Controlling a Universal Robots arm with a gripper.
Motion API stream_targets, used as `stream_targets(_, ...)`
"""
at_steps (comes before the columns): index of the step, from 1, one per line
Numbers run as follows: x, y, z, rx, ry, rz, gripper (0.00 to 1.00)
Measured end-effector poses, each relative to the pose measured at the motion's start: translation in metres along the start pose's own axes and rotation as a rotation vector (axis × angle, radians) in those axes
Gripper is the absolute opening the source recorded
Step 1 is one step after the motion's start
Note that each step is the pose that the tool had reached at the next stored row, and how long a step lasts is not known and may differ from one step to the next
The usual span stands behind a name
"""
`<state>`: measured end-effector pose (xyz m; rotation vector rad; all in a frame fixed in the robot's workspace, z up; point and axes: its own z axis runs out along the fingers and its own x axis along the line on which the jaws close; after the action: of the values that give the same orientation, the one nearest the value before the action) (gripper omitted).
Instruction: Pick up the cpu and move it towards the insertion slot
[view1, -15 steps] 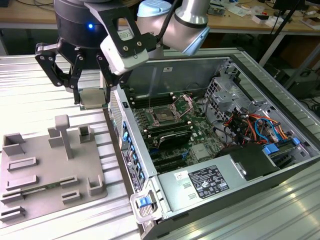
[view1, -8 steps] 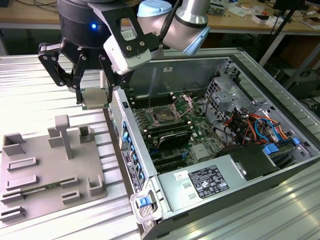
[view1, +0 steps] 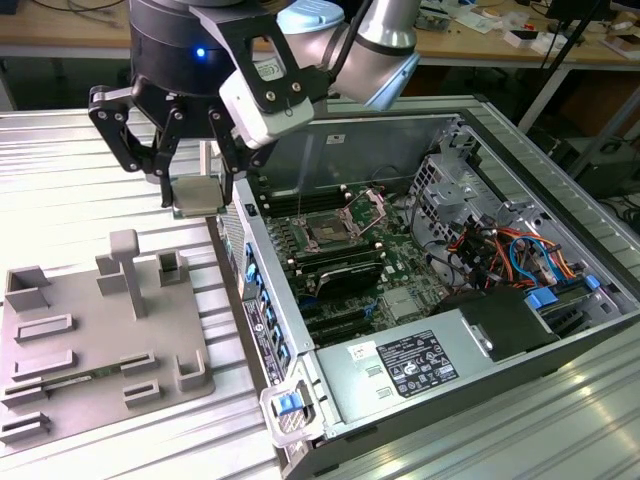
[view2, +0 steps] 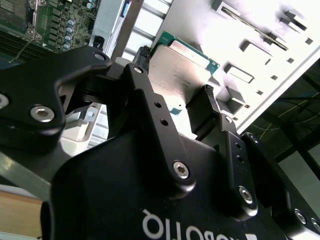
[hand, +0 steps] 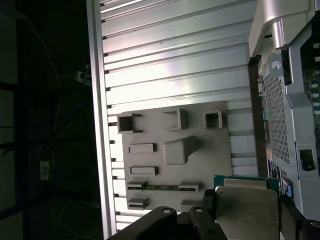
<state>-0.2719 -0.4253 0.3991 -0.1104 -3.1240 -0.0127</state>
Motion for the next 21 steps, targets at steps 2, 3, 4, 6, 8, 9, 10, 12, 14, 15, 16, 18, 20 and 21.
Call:
stream_targets(2, -0.001, 0.0001, 0.0, 0.0, 0.0, 0.0, 0.55)
stream_targets(3, -0.0015, 0.0001, 0.0, 0.0, -0.0001, 0.0, 0.55)
stream_targets(4, -0.0021, 0.0001, 0.0, 0.0001, -0.0001, 0.0, 0.55)
stream_targets(6, -0.0042, 0.0003, 0.0, 0.0008, -0.0001, 0.0, 0.55)
stream_targets(8, -0.0052, 0.0004, 0.0, 0.0011, -0.0001, 0.0, 0.55)
stream_targets(9, -0.0057, 0.0004, 0.0, 0.0012, -0.0002, 0.0, 0.55)
stream_targets(10, -0.0062, 0.0004, -0.0001, 0.0014, -0.0001, 0.0, 0.55)
stream_targets(12, -0.0074, 0.0005, -0.0001, 0.0015, -0.0001, 0.0, 0.55)
stream_targets(14, -0.0083, 0.0006, -0.0001, 0.0017, -0.0001, 0.0, 0.55)
stream_targets(15, -0.0087, 0.0006, -0.0001, 0.0017, -0.0001, 0.0, 0.55)
stream_targets(16, -0.0091, 0.0006, -0.0001, 0.0018, -0.0002, 0.0, 0.55)
stream_targets(18, -0.0104, 0.0008, -0.0001, 0.0019, -0.0002, 0.0, 0.55)
stream_targets(20, -0.0119, 0.0009, -0.0001, 0.0021, -0.0002, 0.0, 0.55)
stream_targets(21, -0.0125, 0.0009, -0.0001, 0.0022, -0.0002, 0.0, 0.55)
